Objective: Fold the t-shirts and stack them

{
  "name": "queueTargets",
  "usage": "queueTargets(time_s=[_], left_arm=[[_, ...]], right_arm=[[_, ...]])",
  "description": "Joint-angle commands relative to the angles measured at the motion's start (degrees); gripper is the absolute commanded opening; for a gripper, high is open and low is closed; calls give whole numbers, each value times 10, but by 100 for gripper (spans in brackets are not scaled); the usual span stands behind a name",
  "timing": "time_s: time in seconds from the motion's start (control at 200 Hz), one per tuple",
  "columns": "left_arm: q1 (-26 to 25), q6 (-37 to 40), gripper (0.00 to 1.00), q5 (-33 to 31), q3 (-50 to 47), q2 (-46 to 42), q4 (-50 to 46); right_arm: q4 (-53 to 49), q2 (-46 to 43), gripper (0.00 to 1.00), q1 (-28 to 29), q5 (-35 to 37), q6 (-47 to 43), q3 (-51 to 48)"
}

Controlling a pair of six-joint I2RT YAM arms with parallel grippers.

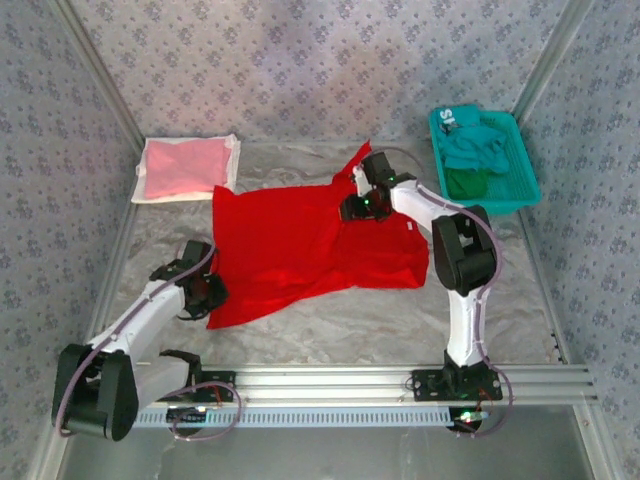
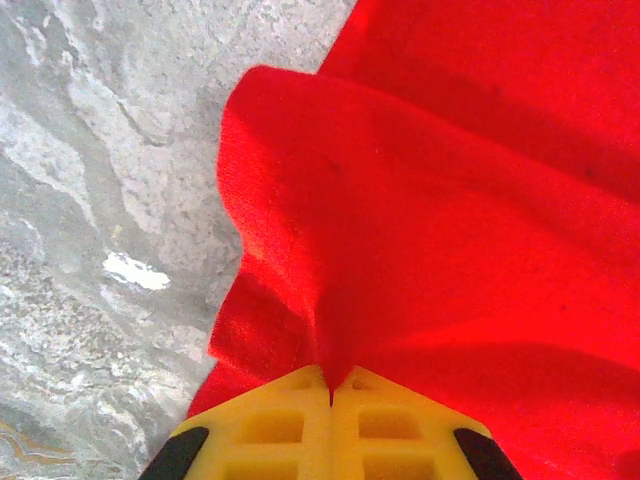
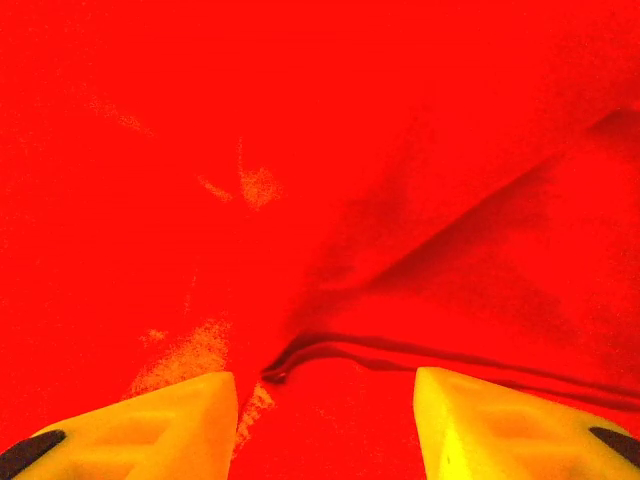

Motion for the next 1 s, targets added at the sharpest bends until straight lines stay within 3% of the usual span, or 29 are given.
queueTargets(time_s=[0.0,0.165,0.34,0.41,0.47,0.615,0.65,0.685,0.715,0.755,0.809,0.854,0.919,0.994], left_arm=[[3,7,0,1,-2,-7,-2],[6,11,0,1,-4,-11,-2],[13,17,0,-1,-1,-14,-2],[16,19,0,-2,2,-18,-2],[18,19,0,-3,3,-22,-2],[24,25,0,-4,12,-26,15],[24,28,0,-4,14,-26,14],[25,29,0,-4,17,-27,15],[25,30,0,-4,17,-27,16],[26,31,0,-4,17,-28,18],[26,31,0,-3,16,-28,21],[27,32,0,-4,16,-29,21],[28,33,0,-4,14,-33,20],[31,33,0,-4,11,-40,20]], right_arm=[[-18,21,52,16,-25,-9,13],[-18,35,47,30,-3,-5,8],[-9,19,14,29,12,4,-5],[1,-4,10,29,14,6,-19],[11,-28,0,29,15,6,-33],[13,-72,0,28,14,12,-53],[17,-81,8,27,13,14,-60],[18,-87,24,27,12,17,-64],[19,-87,27,25,5,17,-66],[17,-82,26,22,-8,16,-65],[16,-73,9,18,-18,19,-63],[23,-69,3,15,-21,23,-68],[47,-68,4,10,-28,33,-83],[54,-64,14,6,-35,40,-84]])
